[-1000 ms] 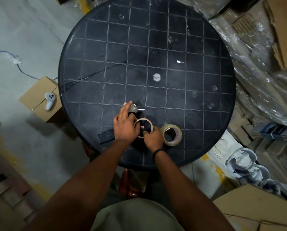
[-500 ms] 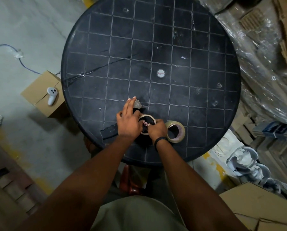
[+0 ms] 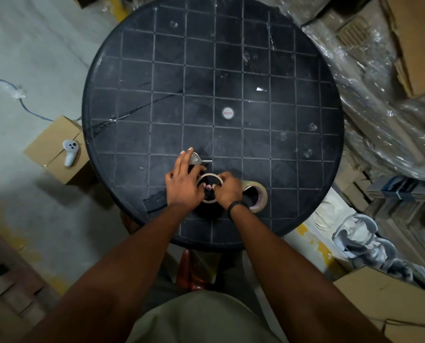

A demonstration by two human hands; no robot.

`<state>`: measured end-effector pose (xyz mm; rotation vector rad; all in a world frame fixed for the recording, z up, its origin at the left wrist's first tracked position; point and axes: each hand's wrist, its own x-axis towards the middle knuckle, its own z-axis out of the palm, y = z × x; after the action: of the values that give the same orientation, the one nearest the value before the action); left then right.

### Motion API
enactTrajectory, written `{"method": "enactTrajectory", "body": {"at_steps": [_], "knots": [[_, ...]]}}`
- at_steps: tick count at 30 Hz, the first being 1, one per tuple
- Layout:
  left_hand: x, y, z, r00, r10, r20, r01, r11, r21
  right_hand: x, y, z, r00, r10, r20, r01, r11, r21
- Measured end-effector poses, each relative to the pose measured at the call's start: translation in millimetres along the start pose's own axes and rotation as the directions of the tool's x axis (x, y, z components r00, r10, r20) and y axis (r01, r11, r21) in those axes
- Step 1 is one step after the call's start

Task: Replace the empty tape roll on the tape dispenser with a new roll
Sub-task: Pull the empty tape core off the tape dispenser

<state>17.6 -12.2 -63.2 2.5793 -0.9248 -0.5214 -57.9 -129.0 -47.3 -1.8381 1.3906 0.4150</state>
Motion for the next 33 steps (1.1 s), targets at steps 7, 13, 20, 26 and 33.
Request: {"method": "enactTrajectory", "body": {"at_steps": [7, 13, 20, 26, 33], "knots": [[4, 1, -8, 0.996, -0.055, 0.075, 0.057, 0.998, -0.030, -5, 20, 46, 0.937, 0.293, 0.190, -0.350, 0.782, 0.516], [4, 0, -4, 0.998, -0.063, 0.031, 0.063, 0.998, 0.007, 38, 61, 87, 0.924, 0.378, 0.053, -0.358, 0.811, 0.463], [1, 7, -1, 0.997, -0.069, 0.043, 0.066, 0.996, 0.064, -16, 3, 27, 0.961, 0.274, -0.039, -0.241, 0.898, 0.368], [1, 5, 0, 0.997, -0.073, -0.019, 0.073, 0.997, 0.005, -14, 0, 19, 0.971, 0.237, -0.042, -0.214, 0.929, 0.302], [2, 4, 8, 0.992, -0.069, -0.102, 0.069, 0.998, -0.010, -5, -2, 16, 0.985, 0.171, -0.020, -0.166, 0.975, 0.145]]}}
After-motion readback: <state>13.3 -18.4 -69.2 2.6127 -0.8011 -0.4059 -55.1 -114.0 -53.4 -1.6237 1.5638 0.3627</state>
